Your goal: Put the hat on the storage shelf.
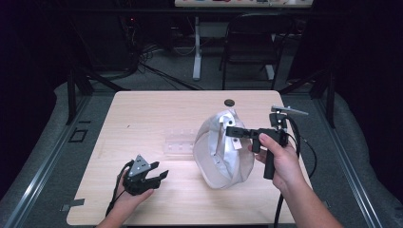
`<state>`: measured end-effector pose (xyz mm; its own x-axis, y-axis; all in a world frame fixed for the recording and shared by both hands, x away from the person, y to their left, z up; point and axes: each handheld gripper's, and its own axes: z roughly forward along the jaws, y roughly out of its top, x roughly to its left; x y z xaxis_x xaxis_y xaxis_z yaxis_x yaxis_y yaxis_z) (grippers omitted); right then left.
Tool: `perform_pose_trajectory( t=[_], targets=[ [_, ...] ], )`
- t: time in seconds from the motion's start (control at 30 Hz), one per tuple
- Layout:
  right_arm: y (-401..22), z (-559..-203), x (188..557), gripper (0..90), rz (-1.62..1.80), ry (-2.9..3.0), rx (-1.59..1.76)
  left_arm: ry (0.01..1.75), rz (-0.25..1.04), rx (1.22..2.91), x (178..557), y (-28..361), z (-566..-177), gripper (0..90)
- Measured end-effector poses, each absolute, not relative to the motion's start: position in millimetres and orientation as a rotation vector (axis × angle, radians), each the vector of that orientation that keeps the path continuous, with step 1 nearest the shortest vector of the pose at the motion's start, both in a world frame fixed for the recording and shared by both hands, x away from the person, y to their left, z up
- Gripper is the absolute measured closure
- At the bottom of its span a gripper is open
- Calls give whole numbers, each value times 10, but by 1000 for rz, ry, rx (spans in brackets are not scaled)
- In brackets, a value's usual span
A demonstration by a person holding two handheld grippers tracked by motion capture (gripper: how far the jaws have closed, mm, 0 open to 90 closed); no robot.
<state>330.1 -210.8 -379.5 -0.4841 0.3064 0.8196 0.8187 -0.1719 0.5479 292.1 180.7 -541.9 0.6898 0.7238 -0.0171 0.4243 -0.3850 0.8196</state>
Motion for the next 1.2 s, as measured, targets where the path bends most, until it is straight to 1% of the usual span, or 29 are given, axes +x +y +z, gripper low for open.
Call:
perform_pose_trajectory(
  t=[0.23, 0.63, 0.73, 0.9, 1.03, 1.13, 1.2],
  targets=[
    [-1984, -3680, 3399, 820, -1732, -1645, -1279, 730, 444, 2011, 2799, 1596, -5231, 479],
    [-1753, -3508, 3616, 820, -1767, -1591, -1271, 622, 467, 1991, 2757, 1304, -5032, 468],
    [-1710, -3454, 3669, 820, -1782, -1569, -1273, 597, 495, 1993, 2748, 1229, -4996, 461],
    [-1666, -3387, 3750, 820, -1793, -1557, -1292, 568, 576, 1990, 2746, 1055, -4948, 451],
    [-1646, -3371, 3806, 819, -1804, -1539, -1313, 544, 726, 2036, 2792, 841, -4961, 452],
    [-1640, -3359, 3837, 819, -1808, -1531, -1328, 569, 835, 2075, 2844, 712, -4991, 487],
    [-1639, -3347, 3850, 819, -1815, -1524, -1339, 595, 852, 2078, 2893, 681, -4996, 536]
  ],
)
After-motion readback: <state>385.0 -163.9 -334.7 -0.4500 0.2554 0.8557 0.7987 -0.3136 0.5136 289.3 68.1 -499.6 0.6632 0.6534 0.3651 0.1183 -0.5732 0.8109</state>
